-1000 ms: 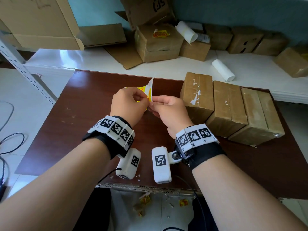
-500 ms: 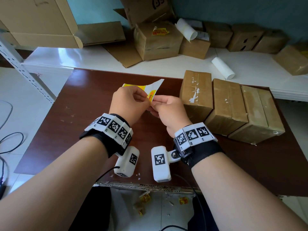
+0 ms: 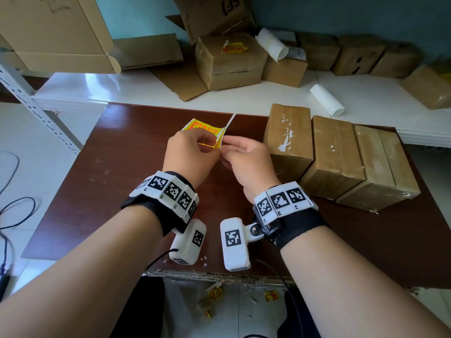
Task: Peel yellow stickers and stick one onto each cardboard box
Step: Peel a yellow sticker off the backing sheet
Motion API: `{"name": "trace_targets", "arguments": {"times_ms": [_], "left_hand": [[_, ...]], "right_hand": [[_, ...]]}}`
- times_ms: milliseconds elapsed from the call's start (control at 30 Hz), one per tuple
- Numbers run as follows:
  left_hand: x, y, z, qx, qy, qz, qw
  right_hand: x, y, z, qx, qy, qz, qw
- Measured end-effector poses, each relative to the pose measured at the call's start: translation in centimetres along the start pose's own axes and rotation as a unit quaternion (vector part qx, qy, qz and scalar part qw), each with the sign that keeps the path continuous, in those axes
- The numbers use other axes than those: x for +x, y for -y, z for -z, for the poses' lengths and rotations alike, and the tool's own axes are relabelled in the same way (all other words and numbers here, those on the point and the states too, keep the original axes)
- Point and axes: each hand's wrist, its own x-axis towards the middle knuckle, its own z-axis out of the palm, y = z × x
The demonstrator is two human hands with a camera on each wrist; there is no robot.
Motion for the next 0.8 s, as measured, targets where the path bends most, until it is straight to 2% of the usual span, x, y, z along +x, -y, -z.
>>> {"name": "trace_targets", "arguments": {"times_ms": [133, 567, 800], "left_hand": [[0.02, -0.08, -0.01, -0.007, -0.017, -0.005, 1.000], [-0.01, 0.10, -0.13, -0.010, -0.006, 0.001, 1.000], [0.01, 0.37, -0.43, -0.023, -0.023, -0.028, 0.999]], "right_hand": [[0.18, 0.00, -0.16, -0.001, -0.012, 0.014, 1.000], [0.54, -0.20, -0.05, -0.021, -0.034, 0.027, 0.999], [0.44, -0.42, -0.28, -0.028, -0.033, 0.030, 0.999]]}}
